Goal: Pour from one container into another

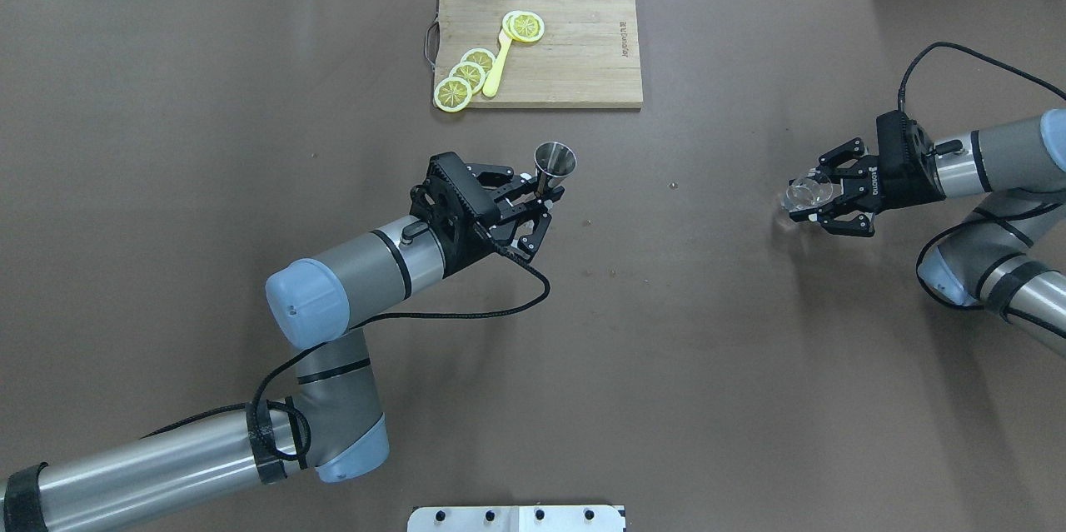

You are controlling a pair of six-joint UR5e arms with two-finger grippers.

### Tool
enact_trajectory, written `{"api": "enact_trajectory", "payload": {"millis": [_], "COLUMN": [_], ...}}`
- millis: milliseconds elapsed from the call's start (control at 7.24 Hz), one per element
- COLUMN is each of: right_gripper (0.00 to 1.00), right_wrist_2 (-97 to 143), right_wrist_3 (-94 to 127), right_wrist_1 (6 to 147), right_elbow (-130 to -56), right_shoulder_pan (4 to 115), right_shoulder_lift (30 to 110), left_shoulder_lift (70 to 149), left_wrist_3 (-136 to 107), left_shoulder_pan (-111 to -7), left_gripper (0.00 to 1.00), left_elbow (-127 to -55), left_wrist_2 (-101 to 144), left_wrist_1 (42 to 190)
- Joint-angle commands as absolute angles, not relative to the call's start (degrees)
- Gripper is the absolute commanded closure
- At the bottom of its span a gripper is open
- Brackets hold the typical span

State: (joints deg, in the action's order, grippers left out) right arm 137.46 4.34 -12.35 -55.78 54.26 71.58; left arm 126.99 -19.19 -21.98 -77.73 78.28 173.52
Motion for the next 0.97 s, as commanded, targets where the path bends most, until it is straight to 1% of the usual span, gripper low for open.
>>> {"api": "enact_trajectory", "payload": {"millis": [0, 276, 829], "right_gripper": [1.0, 1.0, 1.0], "right_wrist_2": [139.6, 141.1, 142.4], "right_wrist_3": [3.7, -0.8, -1.1], "right_wrist_1": [-11.3, -11.2, -11.5], "right_elbow": [-56.9, -58.7, -60.2], "right_shoulder_pan": [56.1, 57.6, 58.1], "right_shoulder_lift": [71.3, 70.7, 70.8], "left_shoulder_lift": [127.2, 127.4, 129.3], "left_wrist_3": [-13.1, -11.9, -11.4], "left_shoulder_pan": [-22.0, -22.0, -21.8], "left_gripper": [1.0, 1.0, 1.0], "left_elbow": [-77.2, -77.4, -76.2], "left_wrist_2": [82.0, 82.1, 83.2], "left_wrist_1": [178.8, 179.4, 179.2]}}
